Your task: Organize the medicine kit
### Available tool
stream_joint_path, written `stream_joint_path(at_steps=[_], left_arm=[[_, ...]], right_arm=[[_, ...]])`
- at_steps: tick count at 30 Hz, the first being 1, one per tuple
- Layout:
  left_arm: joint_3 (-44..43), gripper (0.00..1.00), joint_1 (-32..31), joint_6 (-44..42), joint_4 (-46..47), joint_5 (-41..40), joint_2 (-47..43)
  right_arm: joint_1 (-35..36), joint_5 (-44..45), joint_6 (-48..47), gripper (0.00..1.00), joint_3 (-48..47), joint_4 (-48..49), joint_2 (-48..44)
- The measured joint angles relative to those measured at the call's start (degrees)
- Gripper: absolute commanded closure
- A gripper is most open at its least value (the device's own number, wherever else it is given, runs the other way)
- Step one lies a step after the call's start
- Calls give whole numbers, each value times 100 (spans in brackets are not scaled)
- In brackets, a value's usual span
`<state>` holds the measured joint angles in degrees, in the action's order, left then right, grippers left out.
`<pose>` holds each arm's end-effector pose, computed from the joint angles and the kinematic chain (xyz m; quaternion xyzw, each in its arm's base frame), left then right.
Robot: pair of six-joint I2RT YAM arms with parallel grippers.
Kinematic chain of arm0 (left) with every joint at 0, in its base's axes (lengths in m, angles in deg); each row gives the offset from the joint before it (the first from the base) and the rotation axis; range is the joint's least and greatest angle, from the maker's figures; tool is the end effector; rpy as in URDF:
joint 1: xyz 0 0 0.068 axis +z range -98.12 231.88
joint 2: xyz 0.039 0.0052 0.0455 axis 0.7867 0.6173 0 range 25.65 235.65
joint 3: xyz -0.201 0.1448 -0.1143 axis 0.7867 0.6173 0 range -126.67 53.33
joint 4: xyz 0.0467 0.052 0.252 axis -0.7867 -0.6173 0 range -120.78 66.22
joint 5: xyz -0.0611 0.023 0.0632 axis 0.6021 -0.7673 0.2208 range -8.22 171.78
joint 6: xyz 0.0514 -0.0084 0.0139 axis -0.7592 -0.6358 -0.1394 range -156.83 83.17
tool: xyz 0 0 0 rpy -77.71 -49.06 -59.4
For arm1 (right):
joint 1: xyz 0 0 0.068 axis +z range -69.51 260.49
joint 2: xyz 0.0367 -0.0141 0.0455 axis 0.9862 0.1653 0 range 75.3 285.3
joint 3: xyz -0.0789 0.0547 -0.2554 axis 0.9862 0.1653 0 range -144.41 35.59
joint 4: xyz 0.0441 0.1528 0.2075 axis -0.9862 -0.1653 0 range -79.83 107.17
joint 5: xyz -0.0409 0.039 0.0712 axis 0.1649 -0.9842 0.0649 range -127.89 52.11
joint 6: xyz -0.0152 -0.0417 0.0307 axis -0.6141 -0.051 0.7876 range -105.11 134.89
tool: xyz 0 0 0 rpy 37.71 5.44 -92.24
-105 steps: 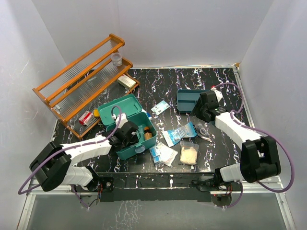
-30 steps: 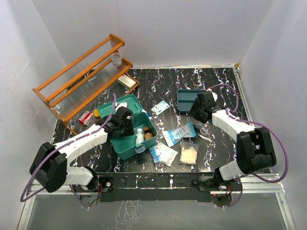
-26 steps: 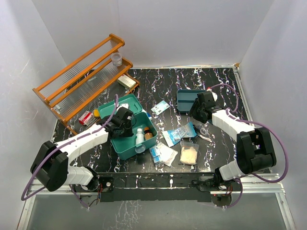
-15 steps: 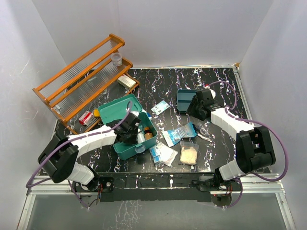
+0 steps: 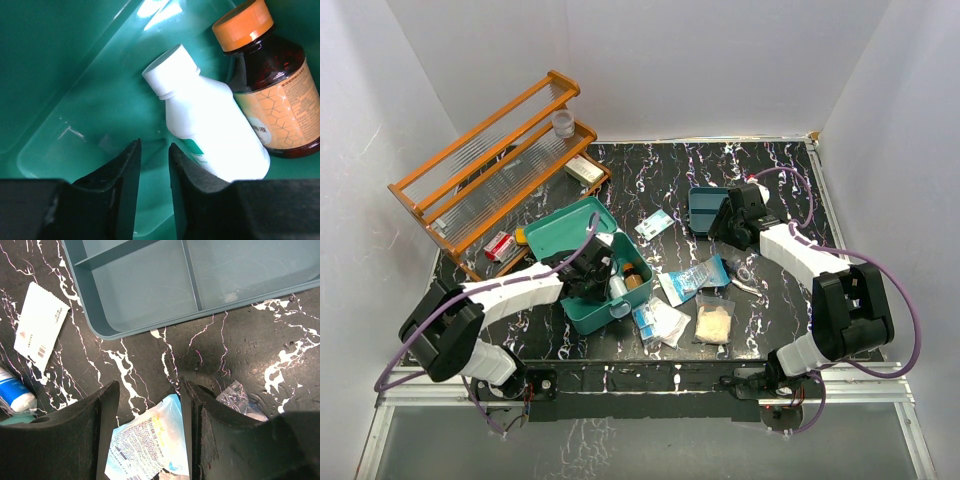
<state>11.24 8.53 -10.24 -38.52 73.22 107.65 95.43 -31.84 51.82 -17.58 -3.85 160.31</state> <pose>0.2022 -0.1834 0.1747 0.1160 0.9433 -0.1152 0.2888 0.2936 0.0744 0.2110 0.1970 0.9261 0.0941 0.3078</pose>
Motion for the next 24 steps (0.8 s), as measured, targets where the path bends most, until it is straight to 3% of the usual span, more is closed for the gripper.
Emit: stream_joint_path(at_steps=[6,10,16,24], left_arm=[[9,79,0,-28,-225,-382,-682],[-37,75,11,2,-229,-535,-957],[-337,59,79,136,-105,-553,-461],[-507,58,321,267,365,-179,90]], right_arm=[[2,2,0,50,0,0,9],[2,0,0,50,0,0,9],[28,-2,2,50,0,2,9],[72,-11,4,50,0,4,11]])
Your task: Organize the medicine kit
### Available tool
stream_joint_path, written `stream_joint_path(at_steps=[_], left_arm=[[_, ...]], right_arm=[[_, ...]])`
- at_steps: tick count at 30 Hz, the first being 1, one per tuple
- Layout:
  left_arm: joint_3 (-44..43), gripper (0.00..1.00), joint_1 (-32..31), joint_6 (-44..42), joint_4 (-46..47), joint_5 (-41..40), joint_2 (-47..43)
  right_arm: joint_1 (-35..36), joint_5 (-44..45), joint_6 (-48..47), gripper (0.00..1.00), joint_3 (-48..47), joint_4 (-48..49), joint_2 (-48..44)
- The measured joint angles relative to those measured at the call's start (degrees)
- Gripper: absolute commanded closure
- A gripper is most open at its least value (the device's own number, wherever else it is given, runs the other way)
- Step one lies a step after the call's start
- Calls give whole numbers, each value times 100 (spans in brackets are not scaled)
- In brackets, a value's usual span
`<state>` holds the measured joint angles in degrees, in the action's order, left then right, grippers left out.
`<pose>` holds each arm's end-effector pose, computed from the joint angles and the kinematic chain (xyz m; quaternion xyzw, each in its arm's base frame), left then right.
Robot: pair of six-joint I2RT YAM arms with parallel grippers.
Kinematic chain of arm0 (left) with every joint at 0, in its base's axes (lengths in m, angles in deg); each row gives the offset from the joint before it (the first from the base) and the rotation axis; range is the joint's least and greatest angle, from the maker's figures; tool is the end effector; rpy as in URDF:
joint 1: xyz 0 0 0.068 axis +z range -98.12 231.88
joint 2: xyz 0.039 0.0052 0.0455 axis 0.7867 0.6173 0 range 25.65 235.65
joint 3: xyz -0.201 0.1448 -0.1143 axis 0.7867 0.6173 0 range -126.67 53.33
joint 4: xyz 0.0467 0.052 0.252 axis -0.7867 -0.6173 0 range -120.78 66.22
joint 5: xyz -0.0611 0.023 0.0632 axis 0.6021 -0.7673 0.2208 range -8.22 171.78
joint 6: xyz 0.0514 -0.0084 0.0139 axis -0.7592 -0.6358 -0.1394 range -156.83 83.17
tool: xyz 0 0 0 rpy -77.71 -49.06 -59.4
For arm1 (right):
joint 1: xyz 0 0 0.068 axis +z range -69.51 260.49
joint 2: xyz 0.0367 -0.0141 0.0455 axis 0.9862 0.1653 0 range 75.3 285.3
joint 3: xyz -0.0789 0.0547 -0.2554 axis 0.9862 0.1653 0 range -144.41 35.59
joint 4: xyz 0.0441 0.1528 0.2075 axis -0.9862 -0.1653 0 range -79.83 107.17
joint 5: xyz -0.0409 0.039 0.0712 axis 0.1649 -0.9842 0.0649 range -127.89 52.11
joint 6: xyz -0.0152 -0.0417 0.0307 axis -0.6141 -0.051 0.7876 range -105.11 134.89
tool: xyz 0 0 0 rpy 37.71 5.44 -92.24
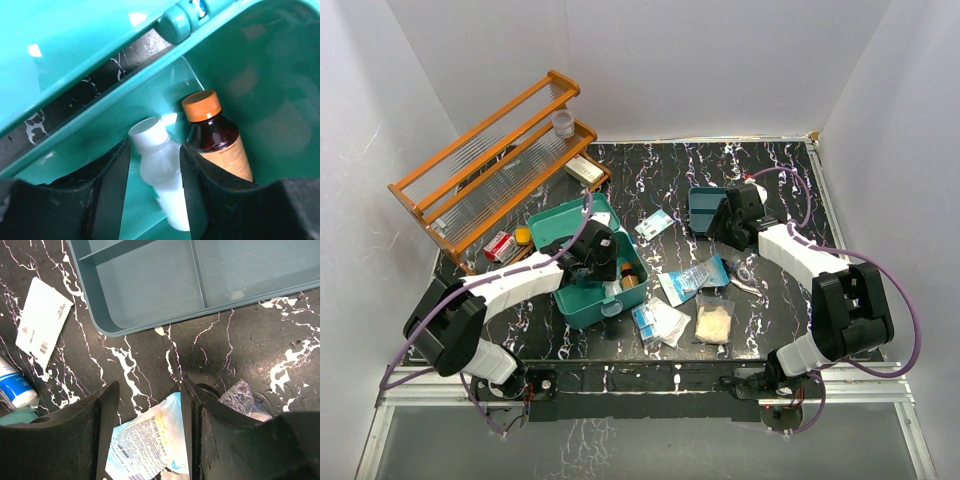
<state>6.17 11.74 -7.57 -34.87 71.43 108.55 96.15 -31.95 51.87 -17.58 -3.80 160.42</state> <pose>0.2304 -0.1858 0.2016 0.0548 0.9251 -0.1396 0.3489 0.2928 0.0782 0.2105 0.1913 0.9275 0.0968 0.3063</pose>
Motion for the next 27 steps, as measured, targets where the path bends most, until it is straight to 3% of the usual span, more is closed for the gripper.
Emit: stream_joint_path(at_steps=[9,17,27], left_arm=[[0,67,31,68,118,337,79],[-31,55,39,136,-98,356,-175],[-664,45,85,66,-579,-28,-376]], right_arm=[[9,-11,-9,50,-7,0,109],[9,-9,-68,50,-66,2,151],[9,44,-116,50,-164,-22,140]])
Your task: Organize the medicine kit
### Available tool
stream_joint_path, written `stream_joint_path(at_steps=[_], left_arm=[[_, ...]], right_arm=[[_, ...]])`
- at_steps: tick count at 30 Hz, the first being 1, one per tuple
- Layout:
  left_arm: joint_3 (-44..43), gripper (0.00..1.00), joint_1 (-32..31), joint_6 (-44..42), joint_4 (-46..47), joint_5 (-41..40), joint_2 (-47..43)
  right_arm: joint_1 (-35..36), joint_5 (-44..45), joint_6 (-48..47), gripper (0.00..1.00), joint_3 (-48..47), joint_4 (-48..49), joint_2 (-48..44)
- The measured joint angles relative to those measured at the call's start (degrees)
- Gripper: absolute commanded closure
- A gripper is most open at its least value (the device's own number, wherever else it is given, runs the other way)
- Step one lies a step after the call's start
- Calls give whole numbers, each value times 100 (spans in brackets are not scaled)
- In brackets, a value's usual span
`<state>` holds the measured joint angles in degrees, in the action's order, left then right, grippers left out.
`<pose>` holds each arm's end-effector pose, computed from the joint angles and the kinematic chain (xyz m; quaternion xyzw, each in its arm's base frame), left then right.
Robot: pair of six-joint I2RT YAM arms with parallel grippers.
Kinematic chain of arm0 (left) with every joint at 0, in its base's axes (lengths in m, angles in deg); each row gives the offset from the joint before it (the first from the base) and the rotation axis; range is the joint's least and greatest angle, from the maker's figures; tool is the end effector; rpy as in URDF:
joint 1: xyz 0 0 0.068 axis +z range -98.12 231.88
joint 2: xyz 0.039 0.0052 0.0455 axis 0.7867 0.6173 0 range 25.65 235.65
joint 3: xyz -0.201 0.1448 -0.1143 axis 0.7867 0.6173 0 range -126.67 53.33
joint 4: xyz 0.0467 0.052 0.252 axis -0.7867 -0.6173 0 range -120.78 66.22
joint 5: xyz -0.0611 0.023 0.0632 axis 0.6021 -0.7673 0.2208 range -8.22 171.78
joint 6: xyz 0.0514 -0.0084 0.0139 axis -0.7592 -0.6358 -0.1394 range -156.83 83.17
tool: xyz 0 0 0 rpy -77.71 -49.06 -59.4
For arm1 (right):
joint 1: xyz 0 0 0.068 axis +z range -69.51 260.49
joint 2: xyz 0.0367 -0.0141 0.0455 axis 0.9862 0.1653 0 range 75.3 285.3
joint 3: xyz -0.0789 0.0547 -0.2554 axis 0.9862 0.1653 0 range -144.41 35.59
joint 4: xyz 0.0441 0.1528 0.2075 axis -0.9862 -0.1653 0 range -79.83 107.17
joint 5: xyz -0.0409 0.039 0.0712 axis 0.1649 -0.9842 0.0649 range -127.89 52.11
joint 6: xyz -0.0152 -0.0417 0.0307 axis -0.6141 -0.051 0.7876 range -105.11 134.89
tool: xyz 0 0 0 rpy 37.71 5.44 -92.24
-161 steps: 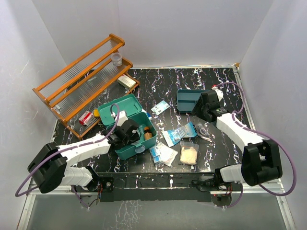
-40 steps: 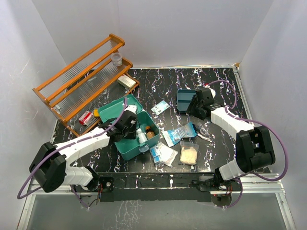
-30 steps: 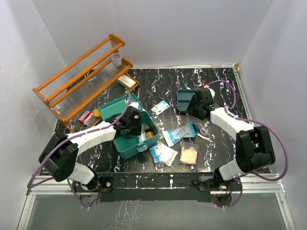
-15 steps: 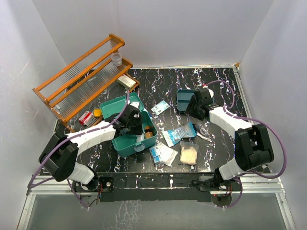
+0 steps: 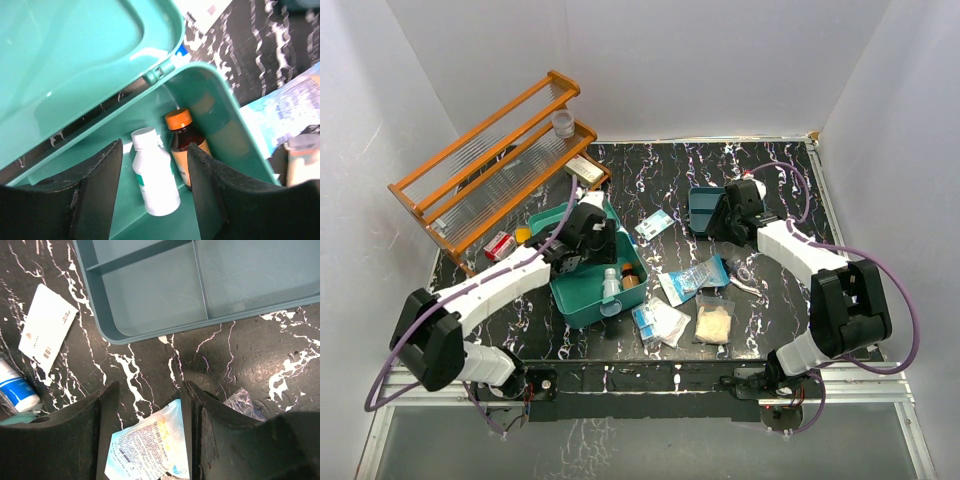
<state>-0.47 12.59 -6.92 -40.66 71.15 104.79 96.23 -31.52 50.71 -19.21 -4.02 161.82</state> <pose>0.2349 -0.1836 0.2489 0.0370 0.9104 -0.1592 0.3800 0.2993 0.0802 0.2120 0.1824 0.9291 0.0907 0.3088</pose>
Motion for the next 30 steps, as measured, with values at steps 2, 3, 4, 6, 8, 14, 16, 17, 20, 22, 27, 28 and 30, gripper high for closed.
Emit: stream_joint_path(at_steps=[2,3,4,6,8,14,16,17,20,22,27,28,30], left_arm=[[-131,42,9,-66,-39,-98,-203],[-199,40,11,-120,-31,-144,-315],[-273,39,13,-190,-13,-205,-433],[-428,37,13,-365,74,-286,-636],[-608,34,20,-610,210,-308,-748],[-1316,17,20,-1399,586,234,-463],[-1506,10,20,-1567,719,527,-267],[-1565,5,20,-1622,769,643,-197],[-1759,1,20,-1764,916,1054,127],[-1893,1,20,-1797,984,1287,365],[-2079,1,20,-1834,1093,1762,890],[-2111,1,20,-1843,1095,1843,984],[-2223,1,20,-1860,1088,2020,1180]], right_arm=[[0,13,-33,49,-72,-24,-42],[0,11,-52,48,-109,-46,-76],[0,13,-72,48,-140,-66,-111],[0,13,-122,47,-197,-122,-225],[0,17,-149,46,-232,-181,-313],[0,55,-221,40,-306,-710,-365],[0,50,-289,38,-269,-859,-407],[0,20,-343,37,-177,-892,-490],[-15,-197,-514,35,140,-1001,-844],[-48,-463,-634,33,393,-1003,-1095],[-256,-1150,-876,31,859,-922,-1257],[-341,-1283,-901,31,925,-898,-1222],[-522,-1543,-940,34,990,-855,-1104]])
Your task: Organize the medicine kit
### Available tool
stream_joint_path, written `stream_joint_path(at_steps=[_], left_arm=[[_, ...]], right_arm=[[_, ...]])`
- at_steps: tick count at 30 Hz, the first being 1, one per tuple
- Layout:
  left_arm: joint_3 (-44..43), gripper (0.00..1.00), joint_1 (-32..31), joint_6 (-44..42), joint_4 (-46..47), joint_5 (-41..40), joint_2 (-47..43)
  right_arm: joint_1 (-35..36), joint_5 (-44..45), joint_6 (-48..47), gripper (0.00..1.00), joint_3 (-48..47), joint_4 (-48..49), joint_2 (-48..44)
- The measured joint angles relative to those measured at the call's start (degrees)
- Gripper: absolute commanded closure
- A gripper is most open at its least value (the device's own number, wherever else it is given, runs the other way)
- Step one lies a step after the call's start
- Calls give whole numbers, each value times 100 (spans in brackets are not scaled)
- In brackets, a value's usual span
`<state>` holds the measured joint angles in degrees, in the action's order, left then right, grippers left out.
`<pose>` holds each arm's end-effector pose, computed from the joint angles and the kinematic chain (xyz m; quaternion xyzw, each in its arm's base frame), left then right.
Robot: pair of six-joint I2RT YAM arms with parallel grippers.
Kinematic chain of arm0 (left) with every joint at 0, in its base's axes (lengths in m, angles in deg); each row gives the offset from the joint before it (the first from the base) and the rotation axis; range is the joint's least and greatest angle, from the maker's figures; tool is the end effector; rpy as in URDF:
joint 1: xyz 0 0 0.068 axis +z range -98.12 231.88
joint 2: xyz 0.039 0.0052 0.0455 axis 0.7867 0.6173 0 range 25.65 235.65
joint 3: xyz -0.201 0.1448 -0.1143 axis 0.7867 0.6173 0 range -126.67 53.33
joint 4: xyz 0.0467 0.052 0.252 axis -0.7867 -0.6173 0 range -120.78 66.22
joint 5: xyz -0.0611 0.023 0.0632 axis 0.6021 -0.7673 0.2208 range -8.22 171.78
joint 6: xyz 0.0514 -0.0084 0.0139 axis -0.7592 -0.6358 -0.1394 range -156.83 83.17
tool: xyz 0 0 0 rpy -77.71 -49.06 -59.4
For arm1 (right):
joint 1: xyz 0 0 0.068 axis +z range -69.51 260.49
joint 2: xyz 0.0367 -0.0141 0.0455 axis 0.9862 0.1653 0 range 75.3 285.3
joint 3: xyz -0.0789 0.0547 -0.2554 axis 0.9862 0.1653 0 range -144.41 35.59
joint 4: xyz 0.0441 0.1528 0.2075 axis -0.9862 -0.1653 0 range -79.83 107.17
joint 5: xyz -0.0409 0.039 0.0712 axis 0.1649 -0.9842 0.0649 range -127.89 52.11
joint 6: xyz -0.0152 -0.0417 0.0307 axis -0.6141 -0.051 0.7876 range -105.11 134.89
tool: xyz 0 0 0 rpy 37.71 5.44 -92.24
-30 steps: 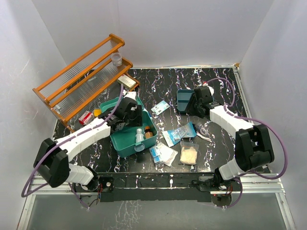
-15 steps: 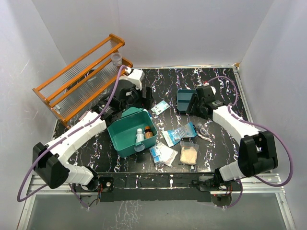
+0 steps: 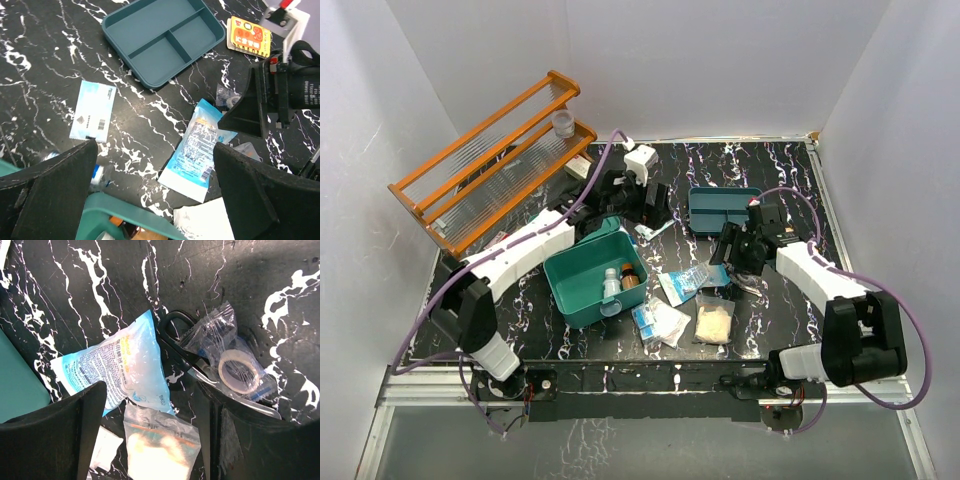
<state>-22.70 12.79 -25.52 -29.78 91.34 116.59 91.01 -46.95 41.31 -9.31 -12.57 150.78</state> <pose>0.2901 -0.2431 0.3335 0.2429 0.7855 -0.3027 0.4820 0.2440 0.0510 0.2013 0.1132 0.9572 0.1533 0.2179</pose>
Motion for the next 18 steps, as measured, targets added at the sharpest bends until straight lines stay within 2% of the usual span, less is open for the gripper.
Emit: stream_joint_path(at_steps=[7,13,18], left_arm=[[-498,5,0,-17,-28,551,584],[-638,5,0,-24,-72,664,713],[-649,5,0,-42,-118,730,715]], right_arm=[[-345,-1069,-184,52,396,439,275],[-350,-1519,-216,56,612,798,577],[-352,-1628,-214,77,640,1130,841]])
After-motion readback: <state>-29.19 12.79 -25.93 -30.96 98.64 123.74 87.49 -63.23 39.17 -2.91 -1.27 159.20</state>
